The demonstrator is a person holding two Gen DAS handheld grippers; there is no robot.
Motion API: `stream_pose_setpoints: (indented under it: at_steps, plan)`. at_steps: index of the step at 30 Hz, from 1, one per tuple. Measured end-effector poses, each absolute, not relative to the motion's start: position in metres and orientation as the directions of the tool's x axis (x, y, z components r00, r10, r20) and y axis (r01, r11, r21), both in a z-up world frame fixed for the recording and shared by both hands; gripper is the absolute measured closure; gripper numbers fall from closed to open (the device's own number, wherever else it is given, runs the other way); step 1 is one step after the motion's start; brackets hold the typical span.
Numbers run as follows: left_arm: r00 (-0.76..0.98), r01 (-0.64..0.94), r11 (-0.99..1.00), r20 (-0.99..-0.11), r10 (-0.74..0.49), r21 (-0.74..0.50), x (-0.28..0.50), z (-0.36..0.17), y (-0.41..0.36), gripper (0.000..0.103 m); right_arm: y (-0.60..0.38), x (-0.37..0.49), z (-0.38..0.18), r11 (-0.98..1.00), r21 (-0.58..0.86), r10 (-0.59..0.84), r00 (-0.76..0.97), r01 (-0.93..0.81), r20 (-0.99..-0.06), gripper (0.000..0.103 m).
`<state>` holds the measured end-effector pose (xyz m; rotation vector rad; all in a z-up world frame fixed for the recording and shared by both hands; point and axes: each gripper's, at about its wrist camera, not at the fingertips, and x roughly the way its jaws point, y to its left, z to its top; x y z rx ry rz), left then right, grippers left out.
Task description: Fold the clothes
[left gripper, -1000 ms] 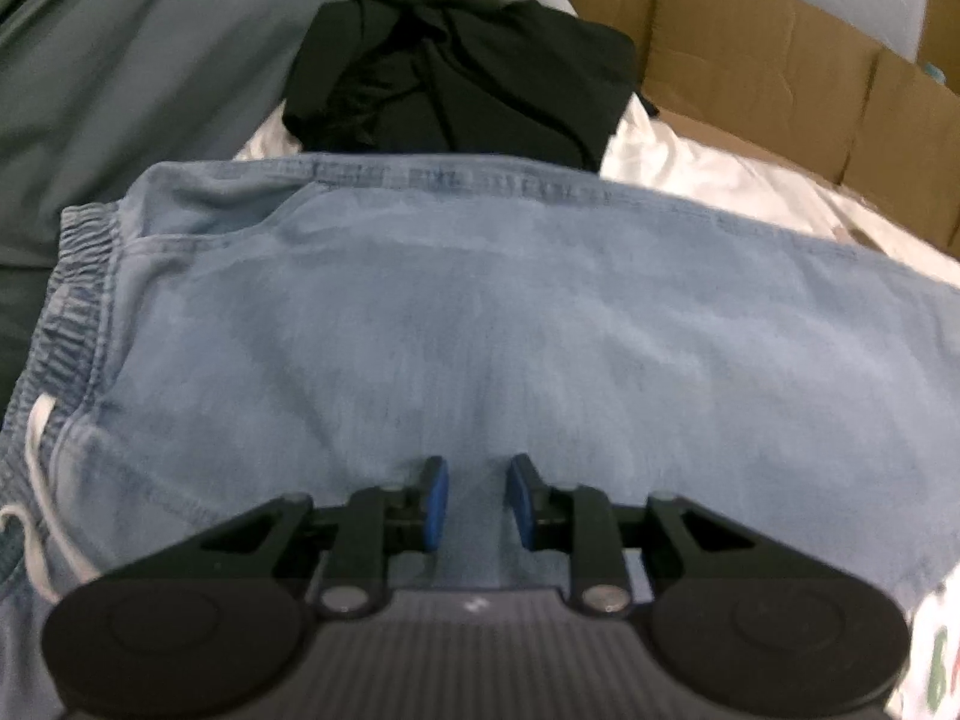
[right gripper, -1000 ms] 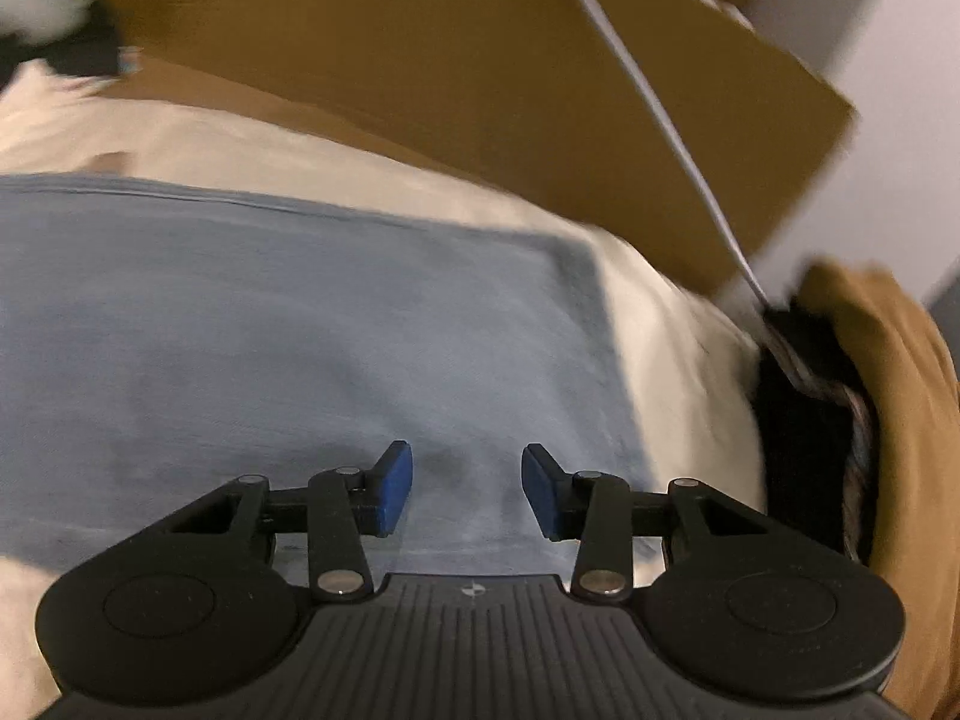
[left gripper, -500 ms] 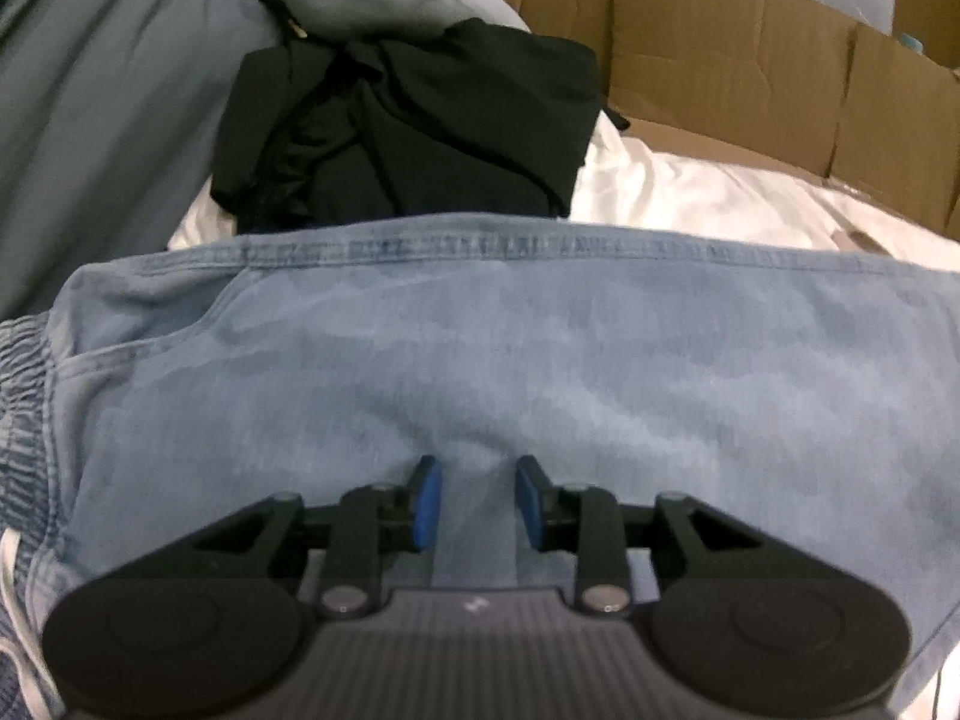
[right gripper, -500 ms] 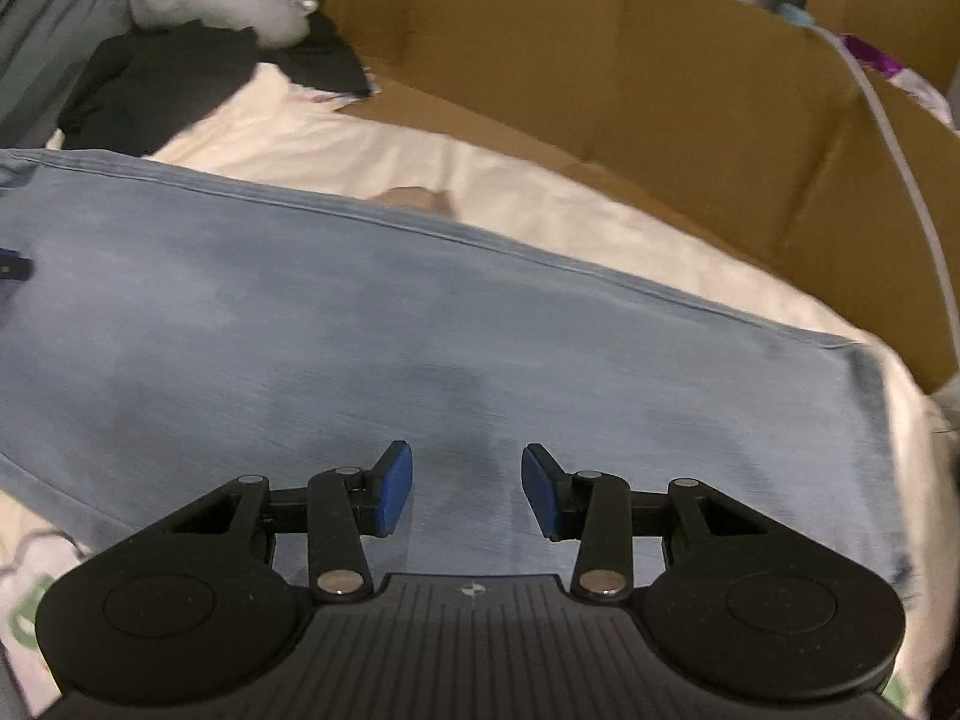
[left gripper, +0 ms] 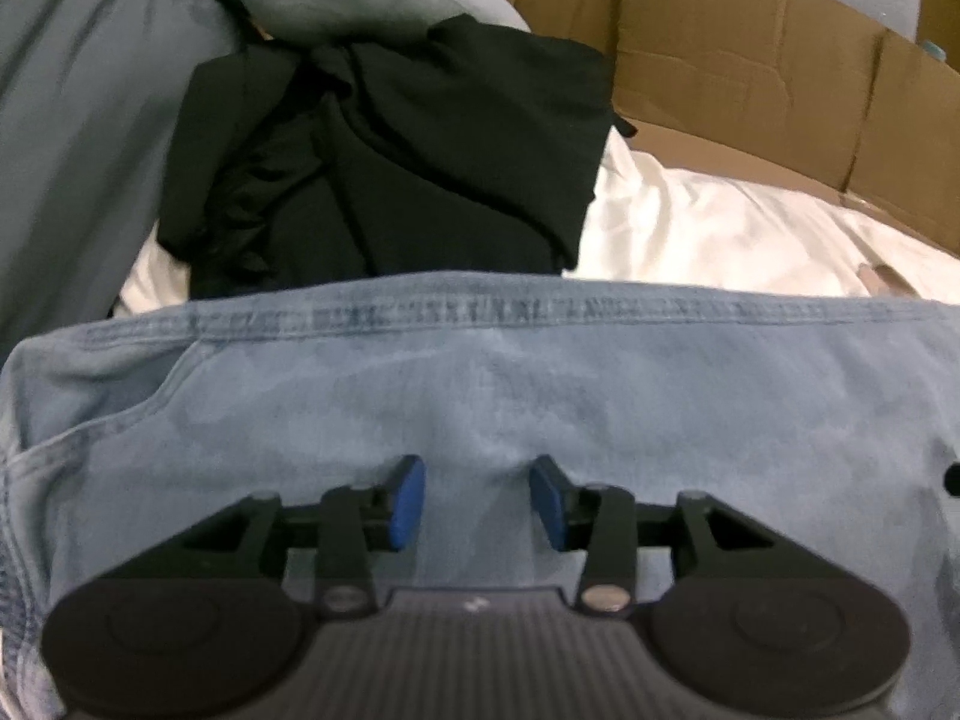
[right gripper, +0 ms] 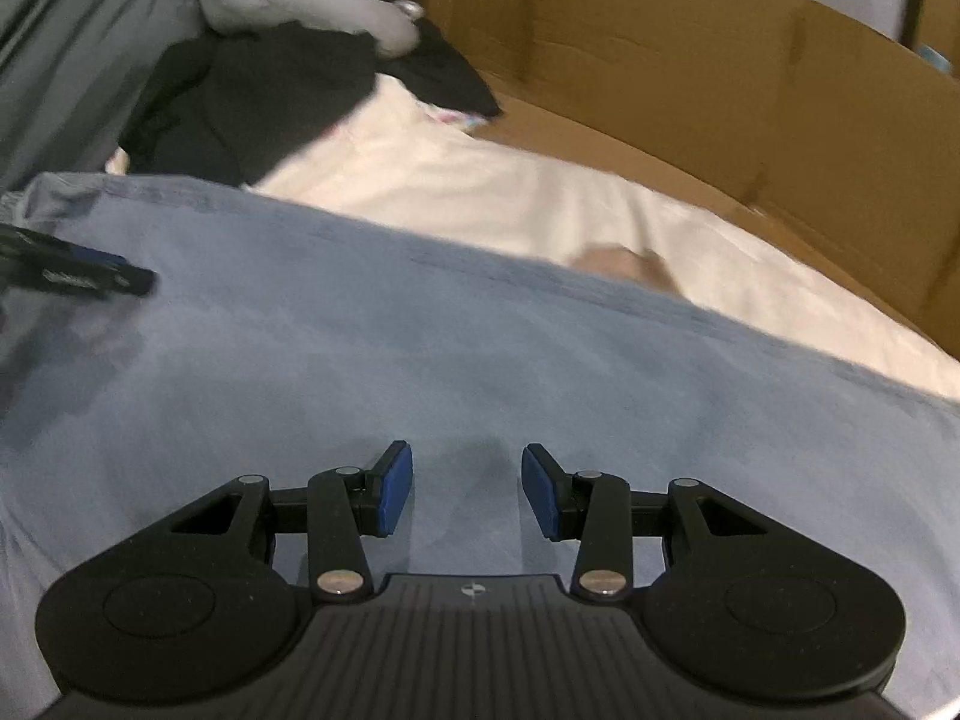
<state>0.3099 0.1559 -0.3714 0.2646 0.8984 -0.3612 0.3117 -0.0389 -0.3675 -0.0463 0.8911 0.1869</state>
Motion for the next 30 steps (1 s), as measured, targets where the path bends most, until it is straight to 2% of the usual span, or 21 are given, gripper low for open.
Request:
stream_pose_setpoints:
  at_steps: [2,7,14,27,29,30]
  plan:
    - [0.584,0.393,0.916,-0.791,-0.181,0.081,0.315,-0.373,0.148,0.051,-0.026,0.323,-0.368,0.979,0.033,0.150,0.609,-0.199,-0.779,0.056]
    - [0.619,0.389,0.916,-0.764,-0.182,0.097,0.322,-0.373,0.139,0.050,-0.016,0.353,-0.370,0.981,0.065,0.162,0.599,-0.180,-0.784,0.055]
    - [0.663,0.372,0.925,-0.721,-0.201,0.084,0.338,-0.376,0.144,0.055,-0.013,0.409,-0.382,0.986,0.126,0.166,0.571,-0.110,-0.804,0.054]
    - [0.625,0.376,0.922,-0.761,-0.175,0.097,0.356,-0.376,0.137,0.052,0.008,0.436,-0.395,0.997,0.047,0.078,0.588,-0.068,-0.805,0.053]
    - [0.604,0.390,0.914,-0.780,-0.164,0.110,0.355,-0.367,0.139,0.062,0.006,0.444,-0.391,0.996,0.056,0.087,0.556,-0.073,-0.827,0.053]
    - [0.598,0.400,0.908,-0.786,-0.158,0.122,0.354,-0.360,0.143,0.080,0.000,0.450,-0.387,0.994,0.086,0.109,0.527,-0.068,-0.843,0.053]
